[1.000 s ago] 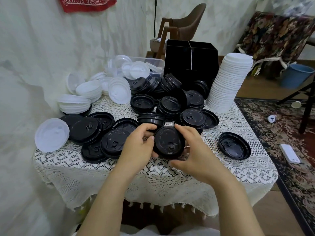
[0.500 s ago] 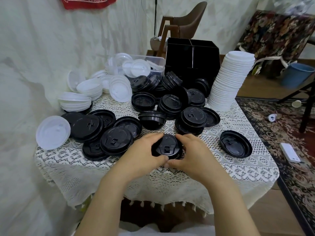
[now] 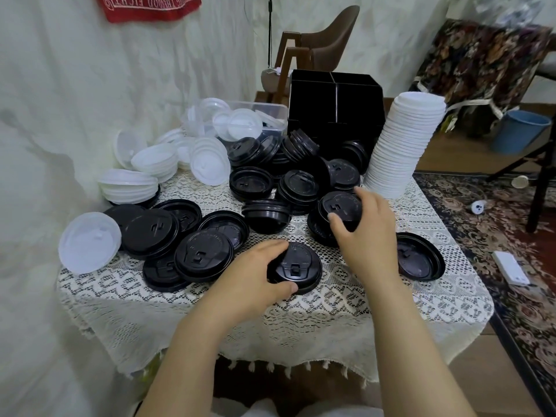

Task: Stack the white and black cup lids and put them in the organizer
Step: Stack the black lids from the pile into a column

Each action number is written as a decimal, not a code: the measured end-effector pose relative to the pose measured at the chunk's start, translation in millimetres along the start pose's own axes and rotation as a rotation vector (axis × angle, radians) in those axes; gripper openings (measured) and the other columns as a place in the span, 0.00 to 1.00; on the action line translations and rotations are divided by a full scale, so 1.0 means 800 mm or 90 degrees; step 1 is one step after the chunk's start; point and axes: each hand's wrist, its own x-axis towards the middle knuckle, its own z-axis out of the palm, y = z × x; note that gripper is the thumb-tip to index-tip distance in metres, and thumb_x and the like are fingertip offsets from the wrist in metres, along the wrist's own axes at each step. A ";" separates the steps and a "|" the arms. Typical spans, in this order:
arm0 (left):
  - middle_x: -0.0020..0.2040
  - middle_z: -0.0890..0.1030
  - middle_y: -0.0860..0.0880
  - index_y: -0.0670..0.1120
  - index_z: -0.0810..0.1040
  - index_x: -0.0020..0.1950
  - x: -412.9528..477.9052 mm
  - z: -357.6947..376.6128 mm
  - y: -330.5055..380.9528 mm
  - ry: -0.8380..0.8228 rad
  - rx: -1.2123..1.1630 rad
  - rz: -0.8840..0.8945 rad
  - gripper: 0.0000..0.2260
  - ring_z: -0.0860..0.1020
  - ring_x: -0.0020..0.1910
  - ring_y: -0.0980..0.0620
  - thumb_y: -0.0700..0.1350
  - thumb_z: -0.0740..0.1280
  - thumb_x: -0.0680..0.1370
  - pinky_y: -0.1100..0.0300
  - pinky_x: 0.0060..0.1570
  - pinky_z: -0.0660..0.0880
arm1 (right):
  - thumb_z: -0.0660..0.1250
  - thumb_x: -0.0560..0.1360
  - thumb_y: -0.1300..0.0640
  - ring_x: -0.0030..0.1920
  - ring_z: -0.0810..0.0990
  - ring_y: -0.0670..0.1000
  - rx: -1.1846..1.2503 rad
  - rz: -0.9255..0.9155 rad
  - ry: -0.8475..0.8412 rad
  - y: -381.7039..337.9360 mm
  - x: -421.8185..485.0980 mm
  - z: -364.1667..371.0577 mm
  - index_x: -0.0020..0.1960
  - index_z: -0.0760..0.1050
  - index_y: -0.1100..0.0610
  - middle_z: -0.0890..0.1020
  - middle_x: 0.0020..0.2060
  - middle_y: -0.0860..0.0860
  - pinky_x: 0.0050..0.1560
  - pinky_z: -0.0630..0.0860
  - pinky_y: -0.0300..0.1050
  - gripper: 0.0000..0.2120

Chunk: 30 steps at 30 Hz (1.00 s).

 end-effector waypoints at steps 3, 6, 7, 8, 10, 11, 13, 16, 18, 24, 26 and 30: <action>0.75 0.59 0.62 0.54 0.60 0.77 0.001 0.000 -0.002 0.002 -0.001 0.000 0.33 0.59 0.73 0.62 0.49 0.72 0.75 0.69 0.66 0.53 | 0.65 0.78 0.45 0.76 0.54 0.55 -0.035 0.042 -0.073 0.000 0.002 0.014 0.78 0.56 0.53 0.58 0.77 0.54 0.73 0.58 0.51 0.34; 0.75 0.59 0.62 0.54 0.60 0.77 0.001 0.001 -0.001 0.002 0.001 0.003 0.33 0.59 0.73 0.62 0.49 0.72 0.75 0.69 0.66 0.53 | 0.66 0.78 0.44 0.76 0.55 0.55 -0.042 0.053 -0.086 -0.002 0.008 0.022 0.78 0.58 0.53 0.58 0.77 0.55 0.73 0.58 0.51 0.34; 0.75 0.59 0.62 0.54 0.60 0.77 0.001 0.001 -0.001 0.002 0.005 0.005 0.33 0.59 0.73 0.62 0.49 0.72 0.75 0.69 0.66 0.52 | 0.67 0.77 0.44 0.75 0.57 0.55 -0.038 0.055 -0.075 -0.002 0.011 0.024 0.77 0.60 0.53 0.60 0.76 0.55 0.72 0.60 0.51 0.33; 0.75 0.59 0.62 0.54 0.60 0.77 0.001 0.001 -0.001 0.002 0.008 0.006 0.33 0.59 0.73 0.62 0.49 0.71 0.75 0.70 0.66 0.52 | 0.68 0.76 0.44 0.74 0.59 0.55 -0.031 0.060 -0.062 -0.001 0.012 0.025 0.76 0.62 0.53 0.63 0.75 0.55 0.70 0.62 0.51 0.33; 0.75 0.59 0.62 0.55 0.60 0.77 0.001 0.001 -0.002 0.002 0.012 0.007 0.33 0.59 0.73 0.63 0.49 0.71 0.75 0.70 0.66 0.52 | 0.70 0.74 0.45 0.72 0.62 0.55 -0.014 0.063 -0.039 -0.001 0.012 0.026 0.74 0.65 0.54 0.66 0.72 0.54 0.69 0.64 0.50 0.32; 0.75 0.59 0.62 0.55 0.60 0.77 0.001 0.000 -0.002 0.003 0.014 0.008 0.33 0.59 0.73 0.63 0.49 0.71 0.75 0.70 0.66 0.52 | 0.71 0.74 0.46 0.71 0.62 0.55 -0.009 0.055 -0.030 -0.001 0.010 0.026 0.73 0.66 0.54 0.67 0.71 0.53 0.69 0.63 0.49 0.31; 0.75 0.60 0.62 0.55 0.61 0.77 0.001 -0.001 -0.003 0.004 0.021 0.013 0.33 0.59 0.72 0.63 0.49 0.72 0.75 0.71 0.65 0.52 | 0.72 0.73 0.46 0.70 0.62 0.54 0.001 0.023 -0.016 -0.001 0.007 0.022 0.72 0.67 0.53 0.68 0.70 0.51 0.69 0.62 0.47 0.31; 0.75 0.61 0.62 0.56 0.61 0.76 0.000 -0.003 -0.003 0.005 0.020 0.015 0.33 0.60 0.72 0.63 0.49 0.72 0.75 0.71 0.64 0.53 | 0.73 0.72 0.47 0.68 0.63 0.50 0.055 -0.041 -0.010 -0.004 0.002 0.004 0.70 0.69 0.51 0.71 0.67 0.47 0.68 0.64 0.46 0.29; 0.74 0.62 0.60 0.57 0.61 0.76 -0.001 -0.003 -0.004 0.006 0.012 0.010 0.33 0.60 0.72 0.61 0.49 0.73 0.74 0.68 0.65 0.55 | 0.74 0.71 0.50 0.66 0.65 0.49 0.095 -0.087 -0.041 -0.006 -0.005 -0.011 0.68 0.71 0.49 0.72 0.64 0.44 0.65 0.65 0.43 0.27; 0.73 0.66 0.60 0.59 0.56 0.77 0.000 -0.003 -0.008 0.019 -0.033 0.008 0.40 0.65 0.71 0.61 0.47 0.75 0.72 0.63 0.68 0.61 | 0.75 0.68 0.61 0.62 0.71 0.34 0.208 -0.144 -0.270 -0.010 -0.032 -0.038 0.63 0.73 0.44 0.73 0.62 0.40 0.64 0.66 0.29 0.27; 0.72 0.66 0.61 0.60 0.53 0.77 0.001 -0.004 -0.010 0.021 -0.054 0.004 0.43 0.64 0.71 0.61 0.45 0.76 0.71 0.63 0.68 0.61 | 0.75 0.67 0.63 0.62 0.71 0.34 0.193 -0.158 -0.336 -0.012 -0.037 -0.038 0.62 0.72 0.42 0.73 0.61 0.37 0.63 0.66 0.27 0.29; 0.73 0.65 0.61 0.60 0.50 0.78 0.002 -0.005 -0.015 0.017 -0.081 -0.001 0.46 0.64 0.70 0.63 0.42 0.76 0.70 0.63 0.68 0.61 | 0.74 0.67 0.64 0.65 0.68 0.35 0.155 -0.164 -0.408 -0.018 -0.041 -0.032 0.66 0.71 0.43 0.68 0.61 0.29 0.62 0.64 0.25 0.32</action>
